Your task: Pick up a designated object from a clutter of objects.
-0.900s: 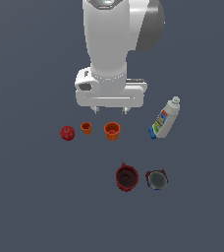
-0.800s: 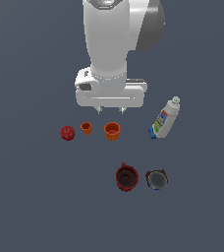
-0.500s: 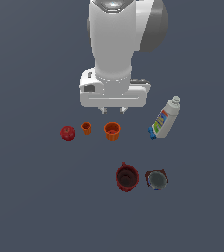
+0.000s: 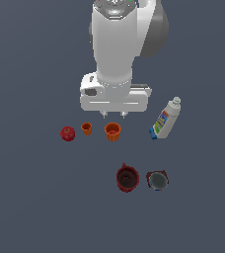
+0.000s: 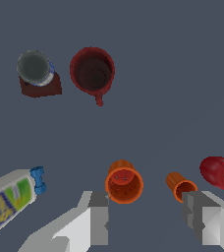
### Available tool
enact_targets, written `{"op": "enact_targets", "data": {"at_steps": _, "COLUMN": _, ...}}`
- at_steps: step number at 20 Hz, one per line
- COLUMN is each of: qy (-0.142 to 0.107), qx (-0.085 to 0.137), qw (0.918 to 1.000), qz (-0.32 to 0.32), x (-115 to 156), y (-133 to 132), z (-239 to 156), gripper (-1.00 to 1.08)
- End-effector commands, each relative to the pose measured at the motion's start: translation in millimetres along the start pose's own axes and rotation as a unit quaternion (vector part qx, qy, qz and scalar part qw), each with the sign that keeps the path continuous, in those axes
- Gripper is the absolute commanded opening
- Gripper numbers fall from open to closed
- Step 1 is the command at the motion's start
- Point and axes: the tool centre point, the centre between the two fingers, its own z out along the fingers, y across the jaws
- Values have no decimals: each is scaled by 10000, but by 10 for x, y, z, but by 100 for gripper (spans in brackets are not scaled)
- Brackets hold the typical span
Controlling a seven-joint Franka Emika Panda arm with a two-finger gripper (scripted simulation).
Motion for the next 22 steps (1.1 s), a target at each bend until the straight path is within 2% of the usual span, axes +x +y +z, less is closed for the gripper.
{"op": "enact_targets", "data": {"at_steps": 1, "qy": 61, "qx": -15, "qw": 9999, "qz": 78, "x": 50, "y": -1, "z": 53, "gripper": 28}}
{"op": "enact_targets", "data": {"at_steps": 11, "qy": 527, "qx": -120, "qw": 9966, "qz": 625, "x": 387, "y": -9, "z": 419, "gripper": 28}}
{"op": "enact_targets", "data": {"at_steps": 22, "qy": 1267, "qx": -235, "qw": 9828, "qz": 1325, "x": 787, "y": -37, "z": 917, "gripper": 28}}
